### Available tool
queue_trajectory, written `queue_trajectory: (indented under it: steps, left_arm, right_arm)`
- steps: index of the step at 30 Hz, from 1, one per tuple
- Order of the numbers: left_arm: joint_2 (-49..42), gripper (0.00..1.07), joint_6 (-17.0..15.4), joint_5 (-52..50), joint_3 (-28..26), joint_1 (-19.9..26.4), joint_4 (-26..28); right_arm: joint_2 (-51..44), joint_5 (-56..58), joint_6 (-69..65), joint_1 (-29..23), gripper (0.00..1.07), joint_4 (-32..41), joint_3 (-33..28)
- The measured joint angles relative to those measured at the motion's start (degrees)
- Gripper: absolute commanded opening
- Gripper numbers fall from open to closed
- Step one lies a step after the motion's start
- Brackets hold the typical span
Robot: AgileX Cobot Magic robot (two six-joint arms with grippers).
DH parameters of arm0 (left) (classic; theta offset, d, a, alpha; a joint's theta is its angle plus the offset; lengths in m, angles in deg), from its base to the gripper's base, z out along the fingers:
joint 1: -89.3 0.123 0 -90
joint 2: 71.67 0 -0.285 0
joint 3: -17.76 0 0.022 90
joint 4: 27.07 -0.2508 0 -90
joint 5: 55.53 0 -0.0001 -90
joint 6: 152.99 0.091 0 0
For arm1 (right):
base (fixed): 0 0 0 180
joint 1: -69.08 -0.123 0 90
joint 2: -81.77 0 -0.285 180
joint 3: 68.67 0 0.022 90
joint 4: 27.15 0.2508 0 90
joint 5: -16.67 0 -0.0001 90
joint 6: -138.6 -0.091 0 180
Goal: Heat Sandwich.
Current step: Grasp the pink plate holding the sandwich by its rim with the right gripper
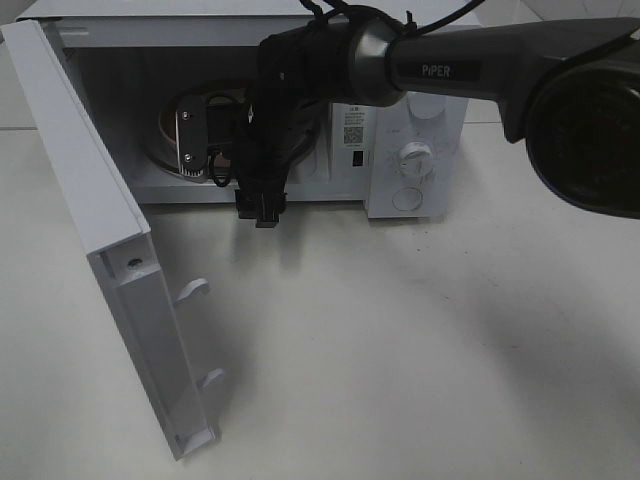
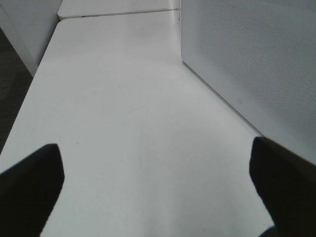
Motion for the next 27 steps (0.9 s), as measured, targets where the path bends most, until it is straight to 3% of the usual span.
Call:
queue_trajectory:
  steps: [11, 15, 17, 18, 19, 20, 23, 27]
  left_arm:
    - [0.0, 0.98, 0.0, 0.0, 0.0, 0.0, 0.0]
    - [0.0, 0.98, 0.0, 0.0, 0.0, 0.0, 0.0]
    - [0.0, 0.98, 0.0, 0.0, 0.0, 0.0, 0.0]
    - [0.0, 0.98, 0.0, 0.0, 0.0, 0.0, 0.0]
    - [0.0, 0.98, 0.0, 0.0, 0.0, 0.0, 0.0]
    - [0.0, 0.98, 0.0, 0.0, 0.0, 0.0, 0.0]
    - [0.0, 0.98, 0.0, 0.0, 0.0, 0.0, 0.0]
    - [0.0, 0.98, 0.0, 0.0, 0.0, 0.0, 0.0]
  right_arm:
    - [-0.34, 1.26, 0.0, 0.11, 0.76, 1.15, 0.0]
    - [-0.63, 2.23, -0.29, 0.17, 0.7, 1.15, 0.0]
    - [-0.74, 2.46, -0.63, 0.17, 0.59, 1.15, 0.0]
    - [-0.74, 2.46, -0.92, 0.17, 0.43, 1.15, 0.0]
    - [-0.8, 2.41, -0.92, 0.17, 0.34, 1.09, 0.0]
    - [-0.8, 2.41, -0.92, 0.17, 0.34, 1.09, 0.0]
    - [-1.38, 2.81, -1.6, 0.23, 0.0, 1.03, 0.0]
    - [-1.38, 3.61, -1.38, 0.34, 0.0, 1.03, 0.0]
